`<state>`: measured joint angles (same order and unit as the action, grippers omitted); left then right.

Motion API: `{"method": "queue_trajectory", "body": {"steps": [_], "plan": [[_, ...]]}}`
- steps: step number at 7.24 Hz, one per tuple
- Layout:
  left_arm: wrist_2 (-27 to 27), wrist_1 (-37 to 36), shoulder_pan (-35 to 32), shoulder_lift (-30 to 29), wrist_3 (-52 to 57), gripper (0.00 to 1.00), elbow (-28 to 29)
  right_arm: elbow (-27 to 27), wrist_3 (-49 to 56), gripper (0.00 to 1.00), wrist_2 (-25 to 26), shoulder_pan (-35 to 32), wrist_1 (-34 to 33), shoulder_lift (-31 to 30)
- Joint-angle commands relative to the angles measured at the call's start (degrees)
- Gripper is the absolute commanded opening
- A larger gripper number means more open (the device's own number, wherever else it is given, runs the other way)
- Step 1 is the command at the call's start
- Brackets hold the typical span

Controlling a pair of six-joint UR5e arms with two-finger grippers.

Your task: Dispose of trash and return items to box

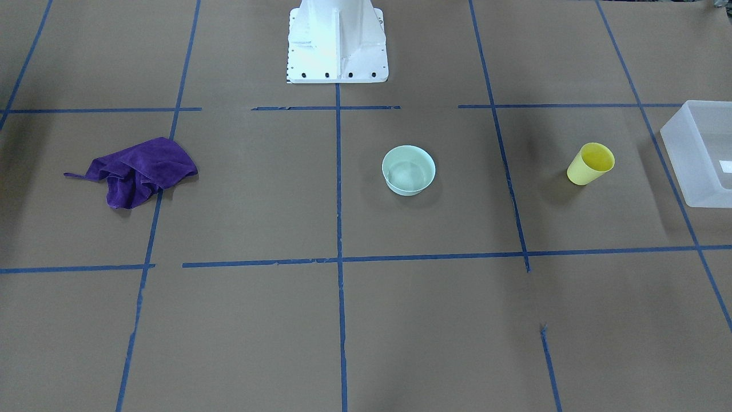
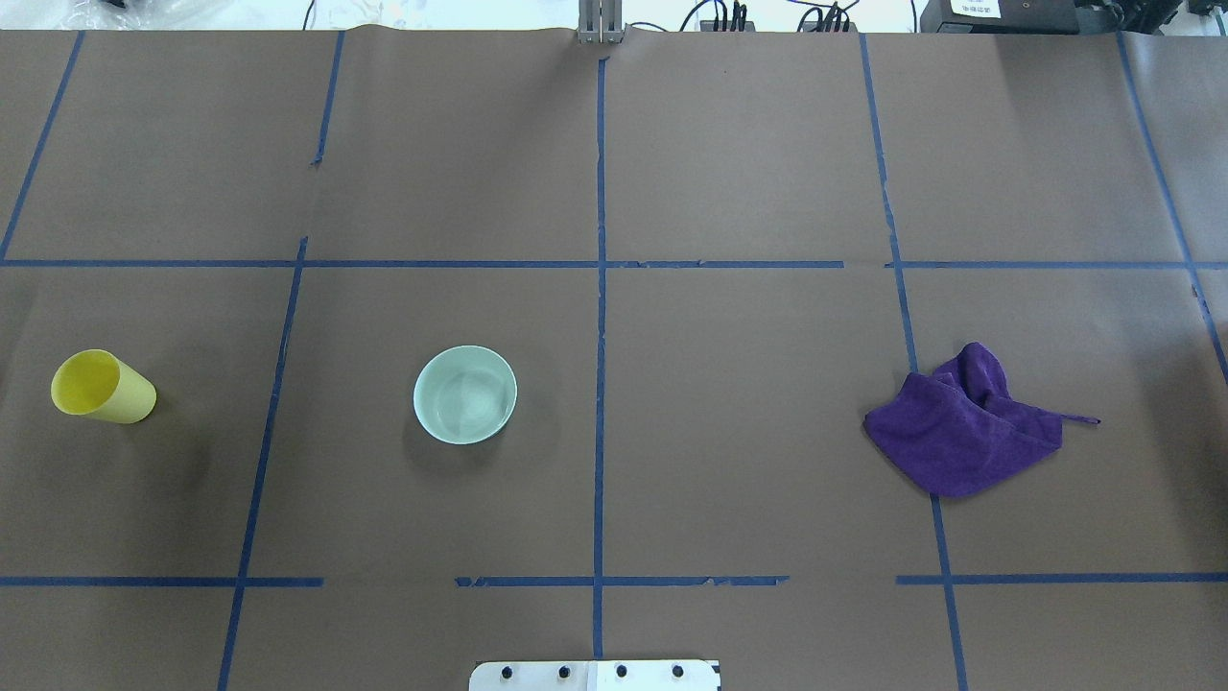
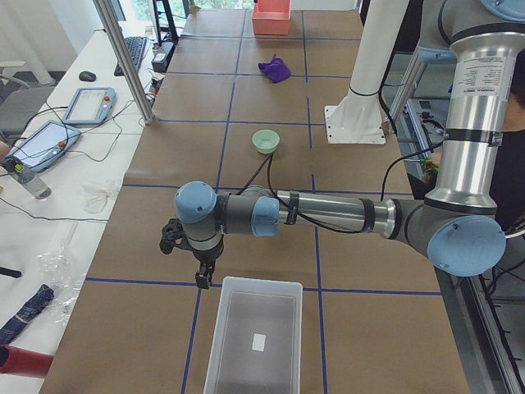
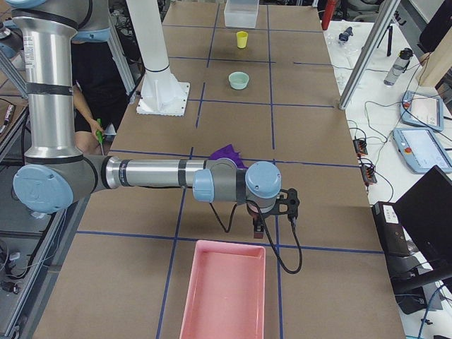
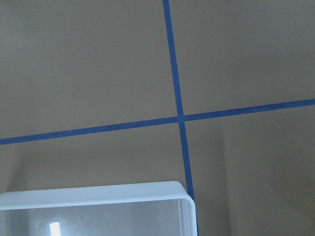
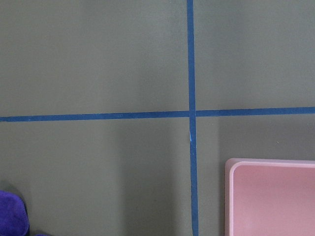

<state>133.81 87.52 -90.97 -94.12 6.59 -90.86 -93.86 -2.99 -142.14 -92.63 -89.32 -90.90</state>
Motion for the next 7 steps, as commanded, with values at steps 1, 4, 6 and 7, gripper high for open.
{"method": "queue_trajectory", "body": {"steps": [1, 4, 6, 7], "plan": [[0.4, 0.0, 0.0, -0.3, 0.0, 1.0, -1.2, -0.6, 0.0, 1.0, -0.1, 0.0, 0.0, 0.1], [0.1, 9.4, 5.8, -1.9, -0.6, 1.0, -5.5, -0.7, -0.1, 1.0, -0.2, 0.0, 0.0, 0.1], [0.3, 9.5, 9.0, -2.5, -1.8, 1.0, -5.5, -1.7, -0.1, 1.0, -0.2, 0.0, 0.0, 0.2], [0.0, 9.6, 11.7, -2.0, -3.5, 1.0, -6.1, -2.3, -0.1, 1.0, 0.0, 0.0, 0.1, 0.1]]}}
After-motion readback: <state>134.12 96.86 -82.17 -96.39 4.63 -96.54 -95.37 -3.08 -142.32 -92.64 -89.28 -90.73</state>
